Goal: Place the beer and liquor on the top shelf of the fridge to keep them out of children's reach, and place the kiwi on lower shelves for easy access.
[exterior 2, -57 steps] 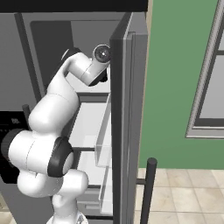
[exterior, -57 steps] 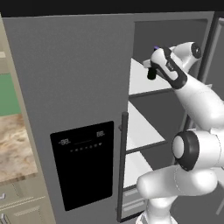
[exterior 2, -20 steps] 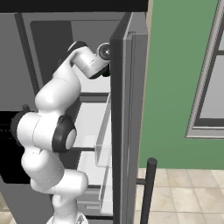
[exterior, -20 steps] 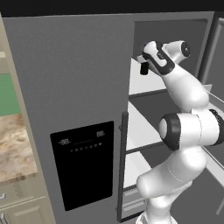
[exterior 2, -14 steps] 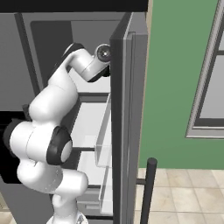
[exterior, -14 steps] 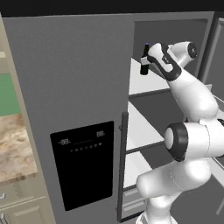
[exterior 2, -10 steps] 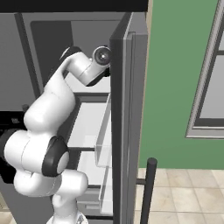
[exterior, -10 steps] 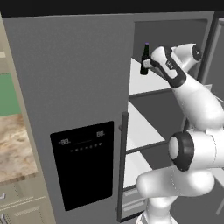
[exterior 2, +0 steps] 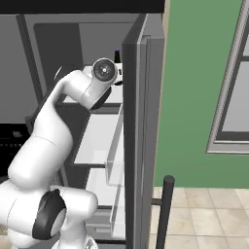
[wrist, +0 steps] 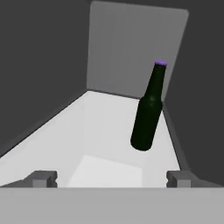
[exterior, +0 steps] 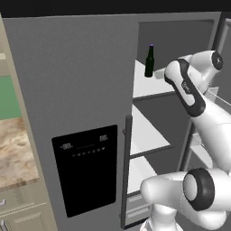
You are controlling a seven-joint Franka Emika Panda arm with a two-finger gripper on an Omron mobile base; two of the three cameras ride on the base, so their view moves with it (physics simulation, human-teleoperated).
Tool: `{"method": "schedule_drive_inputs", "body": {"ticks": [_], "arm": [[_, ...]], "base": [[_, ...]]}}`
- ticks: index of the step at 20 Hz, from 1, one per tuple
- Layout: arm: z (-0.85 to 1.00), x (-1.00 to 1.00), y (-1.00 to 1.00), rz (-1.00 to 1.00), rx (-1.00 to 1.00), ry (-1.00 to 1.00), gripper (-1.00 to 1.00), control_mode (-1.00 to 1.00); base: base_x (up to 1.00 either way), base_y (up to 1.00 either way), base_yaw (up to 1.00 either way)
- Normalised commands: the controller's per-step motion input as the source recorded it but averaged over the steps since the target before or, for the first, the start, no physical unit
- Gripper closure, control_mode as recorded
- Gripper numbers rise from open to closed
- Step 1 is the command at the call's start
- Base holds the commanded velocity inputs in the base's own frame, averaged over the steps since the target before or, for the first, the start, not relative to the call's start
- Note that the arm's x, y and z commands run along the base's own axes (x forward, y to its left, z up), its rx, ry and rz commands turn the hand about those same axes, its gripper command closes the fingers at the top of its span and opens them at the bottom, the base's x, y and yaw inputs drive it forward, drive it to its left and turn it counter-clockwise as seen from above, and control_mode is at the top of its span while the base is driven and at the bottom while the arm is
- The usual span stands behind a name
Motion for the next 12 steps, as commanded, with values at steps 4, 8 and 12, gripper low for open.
{"method": "schedule_drive_inputs", "body": {"ticks": [4, 8, 12], "arm": [[0.00, -0.90, 0.04, -0.01, -0.02, 0.05, -1.00, -1.00], [0.00, -0.87, 0.13, -0.01, -0.02, 0.05, -1.00, -1.00], [0.00, -0.85, 0.24, -0.03, 0.00, 0.05, -1.00, -1.00]], "base": [[0.00, 0.00, 0.00], [0.00, 0.00, 0.00], [0.00, 0.00, 0.00]]}}
